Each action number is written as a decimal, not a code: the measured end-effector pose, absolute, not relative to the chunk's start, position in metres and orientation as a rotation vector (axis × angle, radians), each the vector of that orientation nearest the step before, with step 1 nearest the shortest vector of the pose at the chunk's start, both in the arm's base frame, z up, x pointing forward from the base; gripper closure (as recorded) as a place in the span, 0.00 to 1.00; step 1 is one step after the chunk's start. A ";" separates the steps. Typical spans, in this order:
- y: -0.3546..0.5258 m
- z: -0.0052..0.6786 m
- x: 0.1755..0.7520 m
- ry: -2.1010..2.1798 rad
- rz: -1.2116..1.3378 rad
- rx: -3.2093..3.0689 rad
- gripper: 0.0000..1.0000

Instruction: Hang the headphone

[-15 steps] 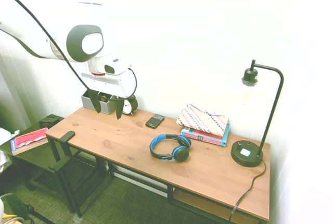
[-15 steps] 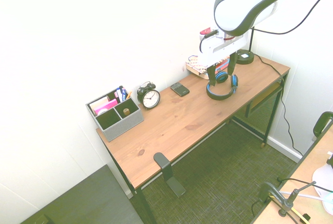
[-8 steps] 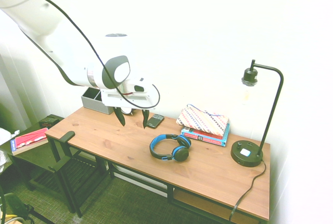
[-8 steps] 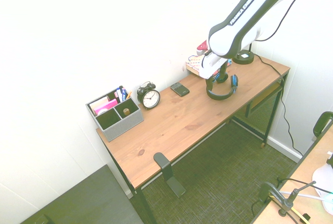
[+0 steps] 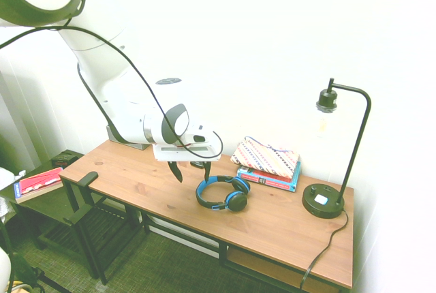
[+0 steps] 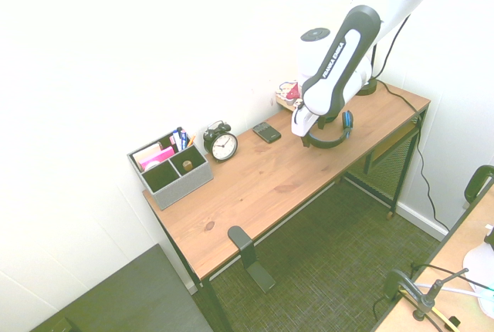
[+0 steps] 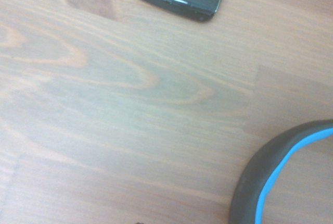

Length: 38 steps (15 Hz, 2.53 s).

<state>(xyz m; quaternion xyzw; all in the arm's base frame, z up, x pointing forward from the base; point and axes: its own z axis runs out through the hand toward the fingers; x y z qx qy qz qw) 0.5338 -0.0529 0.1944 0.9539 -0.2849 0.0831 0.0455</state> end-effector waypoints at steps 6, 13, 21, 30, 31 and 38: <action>-0.057 0.171 0.542 -0.940 0.247 2.890 1.00; -0.052 0.160 0.543 -0.980 0.218 2.889 1.00; -0.067 0.162 0.546 -1.088 0.139 2.892 1.00; -0.064 0.315 0.531 -1.214 -0.095 2.852 1.00; -0.046 0.342 0.520 -1.181 -0.145 2.857 1.00; 0.157 0.367 0.397 -1.168 -0.205 2.793 1.00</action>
